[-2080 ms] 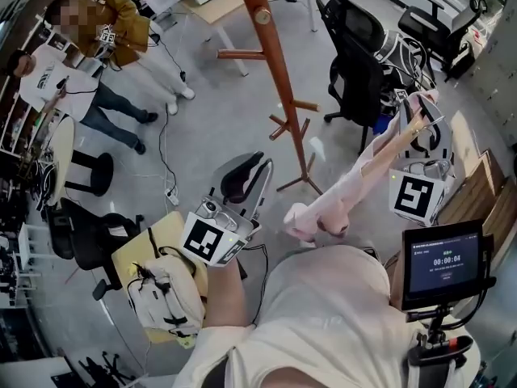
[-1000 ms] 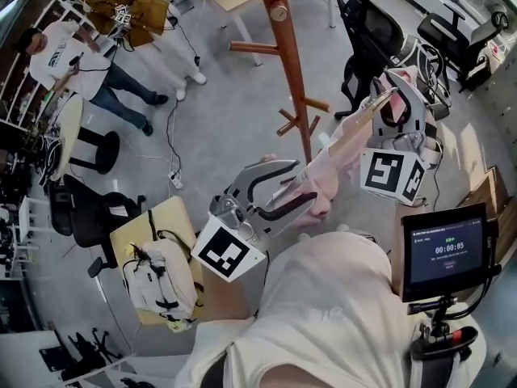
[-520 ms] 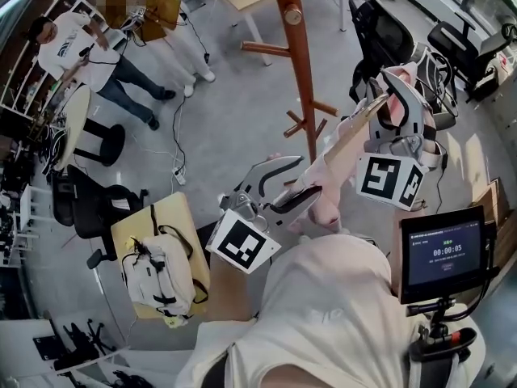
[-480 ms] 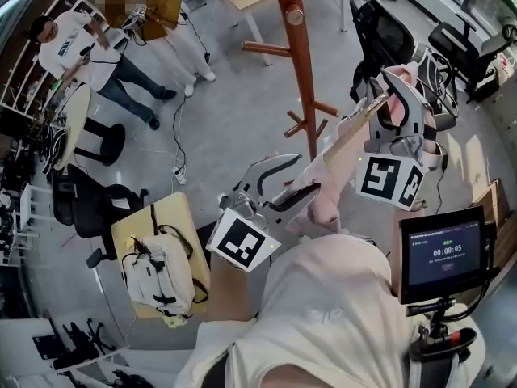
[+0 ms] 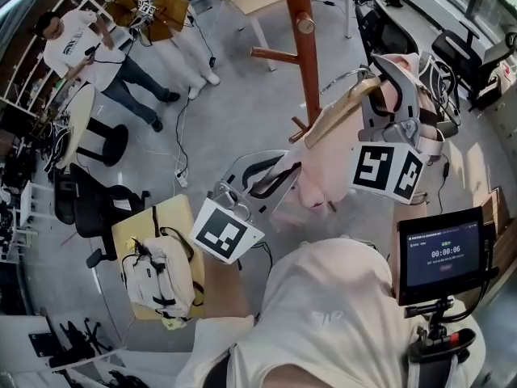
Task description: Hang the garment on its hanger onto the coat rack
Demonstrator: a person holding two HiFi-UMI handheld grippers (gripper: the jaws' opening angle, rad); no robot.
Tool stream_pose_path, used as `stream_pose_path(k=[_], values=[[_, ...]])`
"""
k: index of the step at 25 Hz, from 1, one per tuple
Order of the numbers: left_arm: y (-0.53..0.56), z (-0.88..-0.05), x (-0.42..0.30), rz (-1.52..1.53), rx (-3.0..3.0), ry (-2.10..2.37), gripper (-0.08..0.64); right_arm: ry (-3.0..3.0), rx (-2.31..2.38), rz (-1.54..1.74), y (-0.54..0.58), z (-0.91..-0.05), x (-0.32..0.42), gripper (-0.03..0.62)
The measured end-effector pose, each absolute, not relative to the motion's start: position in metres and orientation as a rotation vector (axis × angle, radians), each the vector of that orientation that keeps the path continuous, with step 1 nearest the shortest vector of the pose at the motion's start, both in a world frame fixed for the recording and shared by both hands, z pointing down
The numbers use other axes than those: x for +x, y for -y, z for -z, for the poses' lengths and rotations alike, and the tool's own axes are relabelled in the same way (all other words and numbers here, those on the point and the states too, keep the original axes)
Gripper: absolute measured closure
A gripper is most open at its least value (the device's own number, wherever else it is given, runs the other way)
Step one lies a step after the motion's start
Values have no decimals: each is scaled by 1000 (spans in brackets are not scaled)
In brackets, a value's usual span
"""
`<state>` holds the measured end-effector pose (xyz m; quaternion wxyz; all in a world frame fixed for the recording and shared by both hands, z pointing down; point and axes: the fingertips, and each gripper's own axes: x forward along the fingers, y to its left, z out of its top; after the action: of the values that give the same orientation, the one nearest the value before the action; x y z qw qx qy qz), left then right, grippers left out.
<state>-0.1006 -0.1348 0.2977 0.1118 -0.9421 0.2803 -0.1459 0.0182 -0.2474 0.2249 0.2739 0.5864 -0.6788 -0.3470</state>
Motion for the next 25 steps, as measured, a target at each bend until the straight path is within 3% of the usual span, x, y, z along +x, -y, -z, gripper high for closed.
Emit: stream_pose_path(k=[11, 25], values=[[165, -268, -116, 505, -2807, -811, 486, 1838, 1530, 921, 275, -203, 10, 503], [180, -289, -119, 559, -2825, -788, 486, 1859, 1454, 816, 293, -236, 6, 505]])
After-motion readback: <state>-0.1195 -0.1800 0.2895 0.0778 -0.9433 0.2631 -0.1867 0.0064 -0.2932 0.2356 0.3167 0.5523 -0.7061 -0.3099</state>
